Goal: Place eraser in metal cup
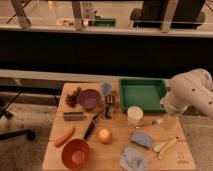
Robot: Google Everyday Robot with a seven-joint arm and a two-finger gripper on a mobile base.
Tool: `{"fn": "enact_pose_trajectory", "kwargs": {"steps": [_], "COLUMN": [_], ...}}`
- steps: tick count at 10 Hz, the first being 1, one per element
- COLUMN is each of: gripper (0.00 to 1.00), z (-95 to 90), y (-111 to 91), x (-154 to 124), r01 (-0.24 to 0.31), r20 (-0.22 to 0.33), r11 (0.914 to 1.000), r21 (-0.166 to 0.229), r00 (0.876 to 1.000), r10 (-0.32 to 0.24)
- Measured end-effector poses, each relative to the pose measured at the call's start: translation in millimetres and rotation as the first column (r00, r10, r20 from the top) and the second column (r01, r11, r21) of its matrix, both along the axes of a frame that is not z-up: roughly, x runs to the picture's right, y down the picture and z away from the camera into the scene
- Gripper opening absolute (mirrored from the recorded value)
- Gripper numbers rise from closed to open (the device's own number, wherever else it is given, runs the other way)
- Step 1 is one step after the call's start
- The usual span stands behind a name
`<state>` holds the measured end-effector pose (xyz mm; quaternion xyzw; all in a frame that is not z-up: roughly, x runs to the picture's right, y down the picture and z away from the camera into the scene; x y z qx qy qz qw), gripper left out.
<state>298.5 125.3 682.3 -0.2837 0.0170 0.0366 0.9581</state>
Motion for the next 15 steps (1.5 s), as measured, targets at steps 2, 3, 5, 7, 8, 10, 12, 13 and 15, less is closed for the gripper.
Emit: {"fn": "enact_pose_trajectory", "kwargs": {"steps": [2,3,5,7,8,10,12,13,15], "gripper": [0.8,0.8,0.8,0.8,0.8,0.8,0.8,0.8,0.8], "z": [-5.6,-8.4,-10.4,-8.7,-8.6,-7.9,-2.8,-0.6,7.8], "y": [8.4,15.2,30.7,45.2,52.4,61.6,77.4,82.2,97.1], "x": [2.7,3.3,1.1,-4.9,-6.3,-10.5,-19.1,-22.3,-30.7], "r01": [-0.009,-0.012,-0.022,-0.031,-0.037,-0.046,-0.07,-0.075,-0.082], "r20": [0.003,0.005,0.004,0.007,0.004,0.003,0.009,0.011,0.015], "r11": [1.0,0.9999,0.9996,0.9989,0.9983,0.9975,0.9952,0.9945,0.993], "r21": [0.0,-0.004,-0.018,-0.035,-0.044,-0.053,-0.068,-0.073,-0.085], "r00": [1.0,1.0,1.0,0.999,0.999,0.999,0.997,0.997,0.996], "r10": [0.009,0.012,0.022,0.031,0.037,0.047,0.071,0.076,0.084]}}
